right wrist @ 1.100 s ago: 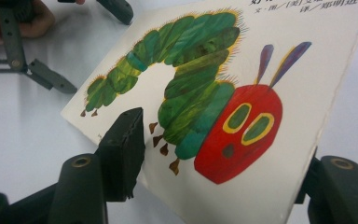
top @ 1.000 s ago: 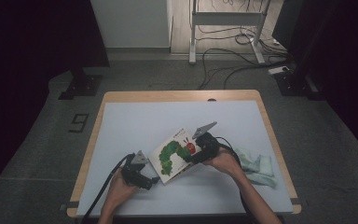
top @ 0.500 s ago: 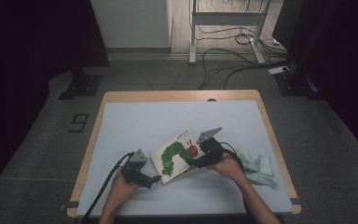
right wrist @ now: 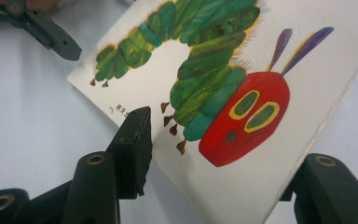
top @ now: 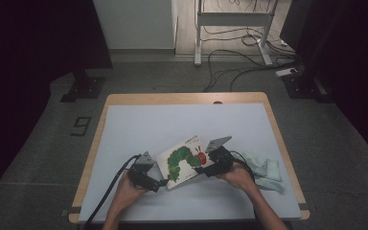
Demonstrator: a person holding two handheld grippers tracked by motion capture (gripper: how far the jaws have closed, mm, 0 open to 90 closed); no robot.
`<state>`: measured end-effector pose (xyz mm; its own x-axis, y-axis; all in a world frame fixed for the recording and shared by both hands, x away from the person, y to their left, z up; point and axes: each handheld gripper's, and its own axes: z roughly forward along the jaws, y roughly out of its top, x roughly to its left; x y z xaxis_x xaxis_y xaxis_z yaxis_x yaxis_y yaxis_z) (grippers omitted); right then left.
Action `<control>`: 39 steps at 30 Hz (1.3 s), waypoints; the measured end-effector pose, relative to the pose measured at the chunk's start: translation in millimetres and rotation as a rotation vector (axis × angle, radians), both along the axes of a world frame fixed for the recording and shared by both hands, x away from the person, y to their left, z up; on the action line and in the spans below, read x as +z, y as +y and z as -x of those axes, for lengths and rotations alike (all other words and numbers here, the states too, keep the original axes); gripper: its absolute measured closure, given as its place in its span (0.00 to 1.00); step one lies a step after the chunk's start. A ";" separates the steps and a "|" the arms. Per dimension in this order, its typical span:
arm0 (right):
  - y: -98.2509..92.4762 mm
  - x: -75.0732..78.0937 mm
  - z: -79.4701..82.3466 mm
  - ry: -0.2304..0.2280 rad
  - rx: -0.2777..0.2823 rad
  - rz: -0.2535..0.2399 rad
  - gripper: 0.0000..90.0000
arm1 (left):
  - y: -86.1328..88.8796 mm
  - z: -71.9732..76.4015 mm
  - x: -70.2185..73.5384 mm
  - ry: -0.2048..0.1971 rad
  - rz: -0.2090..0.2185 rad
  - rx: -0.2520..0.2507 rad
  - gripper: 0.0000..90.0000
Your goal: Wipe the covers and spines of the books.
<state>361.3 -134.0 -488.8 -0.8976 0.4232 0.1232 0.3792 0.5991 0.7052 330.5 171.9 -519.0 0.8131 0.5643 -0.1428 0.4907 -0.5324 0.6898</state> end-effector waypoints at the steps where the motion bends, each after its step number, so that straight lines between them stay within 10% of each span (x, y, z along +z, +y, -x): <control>1: -0.3 -0.2 0.8 -0.002 -0.002 -0.001 0.49 | -1.2 -0.3 -0.5 0.003 0.000 -0.002 0.00; 9: -4.5 -7.3 4.3 0.003 -0.013 0.005 0.49 | -8.5 -5.3 -2.9 0.026 0.021 -0.031 0.00; 20: -11.6 -13.8 6.0 0.043 -0.020 -0.007 0.42 | -15.5 4.3 10.0 -0.068 -0.011 -0.027 0.12; 26: -14.7 -9.6 3.6 -0.016 -0.090 -0.001 0.37 | -15.4 9.3 14.5 -0.108 -0.015 -0.021 0.19; 39: -12.1 -11.1 -10.2 -0.018 -0.150 0.005 0.34 | -16.0 18.3 19.9 -0.120 0.013 -0.058 0.42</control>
<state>371.5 -146.1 -499.9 -0.8264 0.5531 0.1054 0.4521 0.5404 0.7096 312.2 156.0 -499.1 0.8558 0.5149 -0.0496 0.3732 -0.5482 0.7485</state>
